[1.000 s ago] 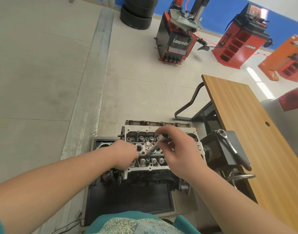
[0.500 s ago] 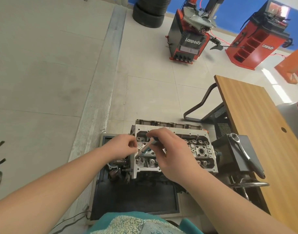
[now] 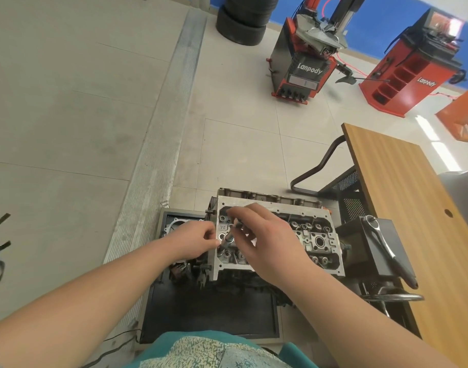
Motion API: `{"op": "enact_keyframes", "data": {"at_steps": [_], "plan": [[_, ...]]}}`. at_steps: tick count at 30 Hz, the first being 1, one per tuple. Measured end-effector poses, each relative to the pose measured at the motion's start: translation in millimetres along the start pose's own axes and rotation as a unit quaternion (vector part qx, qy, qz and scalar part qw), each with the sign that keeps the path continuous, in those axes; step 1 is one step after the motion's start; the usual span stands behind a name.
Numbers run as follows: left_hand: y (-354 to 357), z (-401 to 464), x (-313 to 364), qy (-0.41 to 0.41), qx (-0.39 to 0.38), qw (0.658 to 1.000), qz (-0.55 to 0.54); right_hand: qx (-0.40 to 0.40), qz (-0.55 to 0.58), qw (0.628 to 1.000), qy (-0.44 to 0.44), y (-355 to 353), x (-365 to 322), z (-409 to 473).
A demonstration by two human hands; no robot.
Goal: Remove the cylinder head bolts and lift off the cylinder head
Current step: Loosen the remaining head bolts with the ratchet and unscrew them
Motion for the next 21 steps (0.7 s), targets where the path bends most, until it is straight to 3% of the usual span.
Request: {"op": "enact_keyframes", "data": {"at_steps": [3, 6, 8, 10, 12, 14, 18, 21], "plan": [[-19.6, -7.4, 9.3, 0.072, 0.02, 0.994, -0.076, 0.021, -0.006, 1.0, -0.003, -1.8, -3.7, 3.5], [-37.9, -18.9, 25.1, 0.14, -0.08, 0.982, -0.104, 0.026, -0.046, 0.998, -0.03, -4.2, -4.5, 7.0], [-40.8, -21.6, 34.1, 0.178, -0.098, 0.975, -0.091, -0.026, -0.047, 0.997, -0.061, -9.4, -5.9, 6.9], [-40.9, -24.0, 41.7, 0.196, -0.066, 0.974, -0.089, -0.062, -0.019, 0.995, -0.071, -16.2, -7.6, 5.3], [-40.7, -24.6, 46.3, 0.203, -0.009, 0.975, -0.093, -0.05, -0.021, 0.998, -0.025, -17.9, -10.5, 5.8], [-39.8, -22.5, 47.4, 0.2, 0.025, 0.975, -0.092, -0.03, -0.098, 0.994, 0.03, -17.4, -12.5, 10.2], [-38.4, -22.5, 47.4, 0.194, -0.031, 0.974, -0.116, -0.073, -0.176, 0.981, -0.029, -22.8, -12.0, 13.5], [-37.4, -24.1, 49.6, 0.21, -0.03, 0.973, -0.094, -0.119, -0.083, 0.987, -0.067, -32.2, -17.2, 10.9]]}}
Point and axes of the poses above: each hand's wrist, its own z-axis towards the middle knuckle, its own y-axis out of the palm, x = y × z, the point moved 1 cm from there along z, towards the middle knuckle, and after that the axes turned 1 degree about x, right-handed, at the moved point
